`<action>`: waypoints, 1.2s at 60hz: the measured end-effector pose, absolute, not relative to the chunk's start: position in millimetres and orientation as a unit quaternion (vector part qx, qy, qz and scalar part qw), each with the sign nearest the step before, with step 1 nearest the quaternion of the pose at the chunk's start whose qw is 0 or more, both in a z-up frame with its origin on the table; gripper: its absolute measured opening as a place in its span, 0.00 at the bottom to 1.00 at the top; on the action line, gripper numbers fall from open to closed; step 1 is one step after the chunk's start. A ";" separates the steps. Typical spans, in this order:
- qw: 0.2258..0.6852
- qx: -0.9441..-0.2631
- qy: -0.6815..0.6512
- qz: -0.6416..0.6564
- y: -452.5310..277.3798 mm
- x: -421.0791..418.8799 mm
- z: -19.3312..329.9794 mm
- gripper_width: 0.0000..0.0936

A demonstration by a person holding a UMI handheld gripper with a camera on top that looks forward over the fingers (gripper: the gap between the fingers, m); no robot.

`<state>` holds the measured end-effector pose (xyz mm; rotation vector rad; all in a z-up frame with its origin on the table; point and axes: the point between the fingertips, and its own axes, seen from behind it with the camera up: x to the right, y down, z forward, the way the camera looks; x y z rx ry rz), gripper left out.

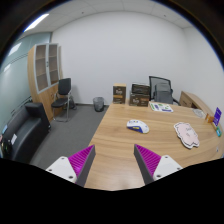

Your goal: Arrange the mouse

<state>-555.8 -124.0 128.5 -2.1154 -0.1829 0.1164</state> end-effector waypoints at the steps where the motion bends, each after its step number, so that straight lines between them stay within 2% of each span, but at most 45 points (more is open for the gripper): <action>1: 0.486 -0.870 -0.076 0.043 -122.7 -552.4 127.7 0.86; 7: 0.477 -0.875 -0.082 0.007 -107.3 -525.8 112.4 0.86; 10: 0.474 -0.877 -0.084 0.000 -69.9 -505.0 91.7 0.86; 21: 0.473 -0.877 -0.085 -0.001 3.3 -464.8 57.6 0.86; 39: 0.448 -0.888 -0.099 0.017 85.5 -438.5 5.3 0.86; 63: 0.448 -0.890 -0.078 0.042 167.5 -449.8 -9.5 0.86; 69: 0.454 -0.888 -0.065 0.038 186.5 -451.3 -9.1 0.80; 72: 0.455 -0.888 -0.057 0.037 192.0 -451.6 -9.4 0.68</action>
